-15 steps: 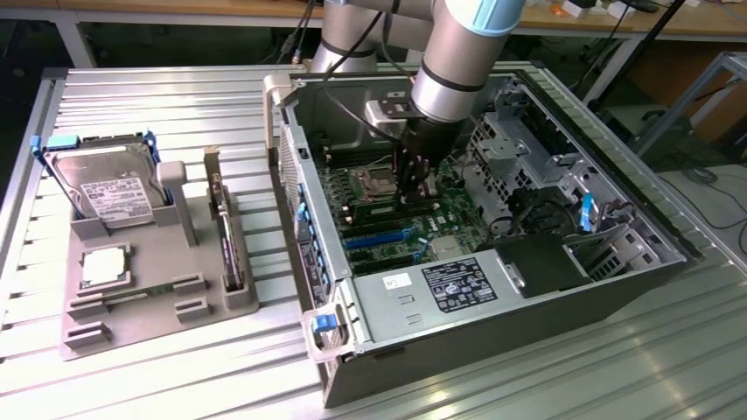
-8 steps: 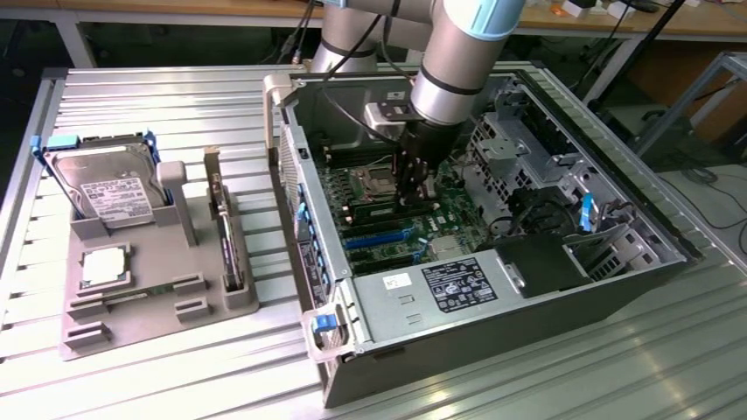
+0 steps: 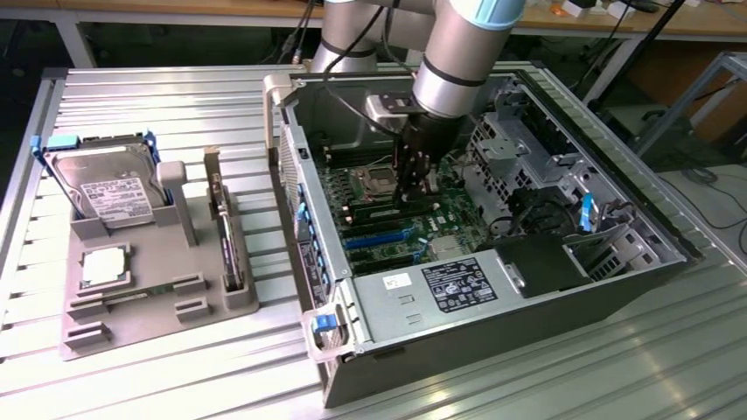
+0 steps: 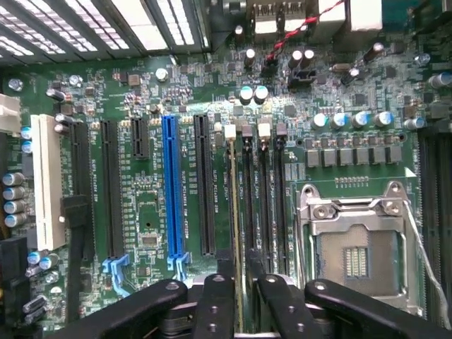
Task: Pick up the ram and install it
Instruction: 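Insert the ram into the slot, then press down the ram until it locks into place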
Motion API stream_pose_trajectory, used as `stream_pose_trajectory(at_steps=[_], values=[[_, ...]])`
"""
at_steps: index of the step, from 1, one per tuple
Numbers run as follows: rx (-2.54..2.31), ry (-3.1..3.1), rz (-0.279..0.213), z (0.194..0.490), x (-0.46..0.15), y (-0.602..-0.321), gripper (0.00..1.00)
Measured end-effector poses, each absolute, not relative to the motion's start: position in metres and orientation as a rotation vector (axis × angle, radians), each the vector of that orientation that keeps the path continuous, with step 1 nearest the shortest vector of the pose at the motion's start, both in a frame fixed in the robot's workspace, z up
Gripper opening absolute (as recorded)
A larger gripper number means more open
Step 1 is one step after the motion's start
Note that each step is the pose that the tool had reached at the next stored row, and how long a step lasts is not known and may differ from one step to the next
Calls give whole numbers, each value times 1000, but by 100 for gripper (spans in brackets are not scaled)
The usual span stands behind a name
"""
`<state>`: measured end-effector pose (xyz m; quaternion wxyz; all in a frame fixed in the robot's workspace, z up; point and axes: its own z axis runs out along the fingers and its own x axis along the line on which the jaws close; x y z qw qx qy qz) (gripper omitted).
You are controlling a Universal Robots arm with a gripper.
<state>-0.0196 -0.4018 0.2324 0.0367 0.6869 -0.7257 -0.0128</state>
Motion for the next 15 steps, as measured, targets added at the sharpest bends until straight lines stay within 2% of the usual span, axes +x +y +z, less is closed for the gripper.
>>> stream_pose_trajectory(at_steps=[3,4,5,15], values=[[2102,-2231,-35,252,-20,-399,22],[2100,-2229,-31,269,-19,-396,11],[2100,-2229,-30,275,-19,-396,11],[2100,-2229,-31,275,-15,-394,11]])
